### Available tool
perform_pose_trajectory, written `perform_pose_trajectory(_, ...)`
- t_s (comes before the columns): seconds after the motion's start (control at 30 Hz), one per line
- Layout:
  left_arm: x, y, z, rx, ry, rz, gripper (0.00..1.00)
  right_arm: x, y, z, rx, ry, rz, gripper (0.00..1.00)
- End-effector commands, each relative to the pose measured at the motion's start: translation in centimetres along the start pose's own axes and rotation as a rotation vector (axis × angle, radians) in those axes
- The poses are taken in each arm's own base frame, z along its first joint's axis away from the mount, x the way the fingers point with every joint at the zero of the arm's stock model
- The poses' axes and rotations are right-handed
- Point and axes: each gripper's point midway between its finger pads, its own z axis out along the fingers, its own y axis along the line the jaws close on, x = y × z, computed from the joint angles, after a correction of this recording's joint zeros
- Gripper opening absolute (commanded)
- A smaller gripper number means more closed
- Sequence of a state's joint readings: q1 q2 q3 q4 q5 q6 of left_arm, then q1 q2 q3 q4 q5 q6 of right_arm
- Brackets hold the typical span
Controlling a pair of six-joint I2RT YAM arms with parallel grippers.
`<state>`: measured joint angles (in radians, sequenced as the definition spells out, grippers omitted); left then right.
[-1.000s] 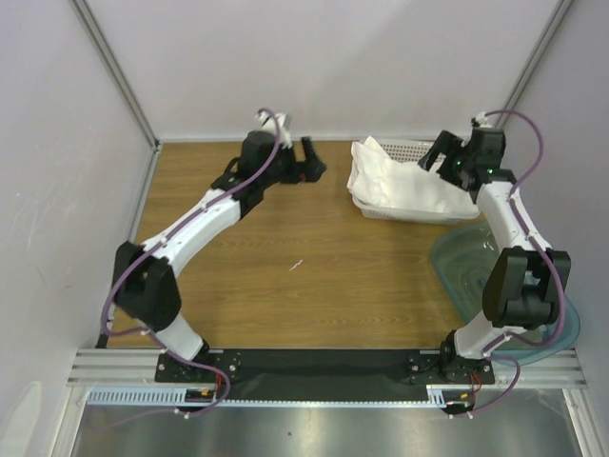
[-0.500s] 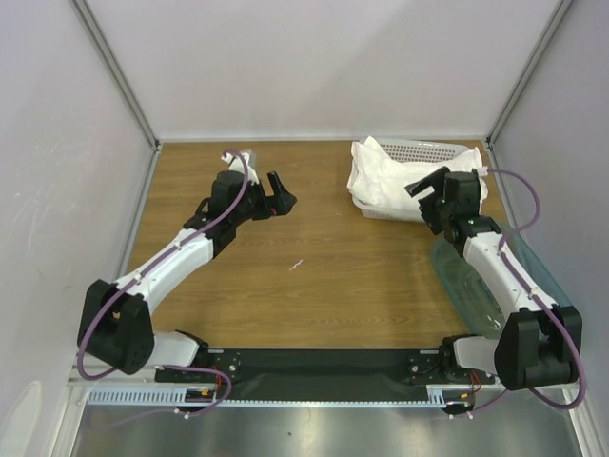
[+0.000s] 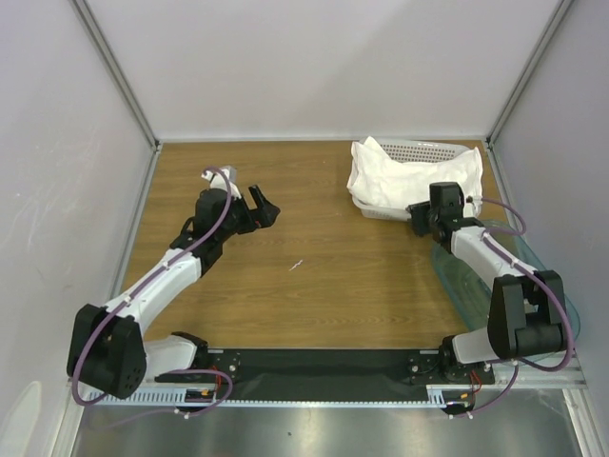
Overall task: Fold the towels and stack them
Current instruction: Neatly place the folded towel into the bin
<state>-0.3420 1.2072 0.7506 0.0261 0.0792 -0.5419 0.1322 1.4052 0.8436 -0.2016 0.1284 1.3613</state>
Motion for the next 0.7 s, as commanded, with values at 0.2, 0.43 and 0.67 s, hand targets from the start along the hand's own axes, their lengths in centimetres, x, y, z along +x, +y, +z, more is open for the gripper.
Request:
perform_pose_trajectory(0.2,-1.6,1.0,-0.9,-0.029,-0.061,0.0,1.0,-4.2,2.8,2.0,-0.028,-0.166,0.065,0.07)
perform_pose_trajectory(0.43,-1.7,1.6,-0.4,-0.045,-0.053,-0.01,1.0,-8.1,2.9,3.6,-0.03,-0.236,0.154,0.0)
perform_pose_trajectory(0.67,-2.0,1.7,0.3,-0.046,-0.049,-0.023,1.0,-13.4,2.8,3.4,-0.042,-0.389,0.298,0.0)
